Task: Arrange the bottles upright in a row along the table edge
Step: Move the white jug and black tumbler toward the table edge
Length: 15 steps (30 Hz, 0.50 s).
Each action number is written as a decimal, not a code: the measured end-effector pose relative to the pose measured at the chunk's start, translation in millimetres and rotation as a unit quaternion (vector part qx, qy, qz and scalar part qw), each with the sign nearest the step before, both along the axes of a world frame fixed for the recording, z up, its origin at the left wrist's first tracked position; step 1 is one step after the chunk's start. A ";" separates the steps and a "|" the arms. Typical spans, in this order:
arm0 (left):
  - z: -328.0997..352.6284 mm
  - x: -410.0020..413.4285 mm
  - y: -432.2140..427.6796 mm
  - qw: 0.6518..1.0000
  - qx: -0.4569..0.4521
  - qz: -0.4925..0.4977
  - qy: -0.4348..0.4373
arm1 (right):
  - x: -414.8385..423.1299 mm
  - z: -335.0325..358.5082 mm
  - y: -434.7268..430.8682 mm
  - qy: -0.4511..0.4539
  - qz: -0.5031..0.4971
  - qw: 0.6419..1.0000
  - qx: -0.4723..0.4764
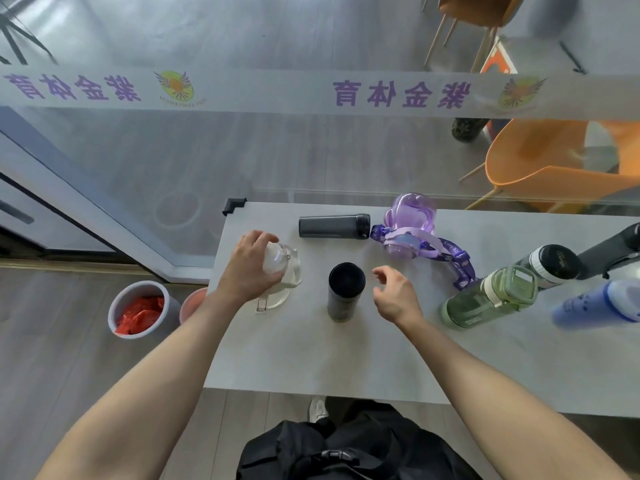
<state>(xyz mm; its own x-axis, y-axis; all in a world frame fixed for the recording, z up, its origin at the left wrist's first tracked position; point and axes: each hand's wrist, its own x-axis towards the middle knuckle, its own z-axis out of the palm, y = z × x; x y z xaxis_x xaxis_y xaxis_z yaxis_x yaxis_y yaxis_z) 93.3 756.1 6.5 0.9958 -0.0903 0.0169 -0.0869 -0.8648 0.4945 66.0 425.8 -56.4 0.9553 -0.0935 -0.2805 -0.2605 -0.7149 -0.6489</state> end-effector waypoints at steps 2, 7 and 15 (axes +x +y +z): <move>3.3 8.7 -1.0 1.000 0.008 0.007 -0.002 | 19.4 3.1 -2.1 -0.007 0.002 1.000 -0.003; 10.1 28.1 -3.9 0.998 0.055 -0.003 0.023 | 65.2 6.7 -1.1 -0.001 0.012 1.000 0.000; 15.8 76.0 -40.5 0.994 0.110 -0.012 0.027 | 96.8 14.0 -11.9 -0.025 0.056 0.997 -0.036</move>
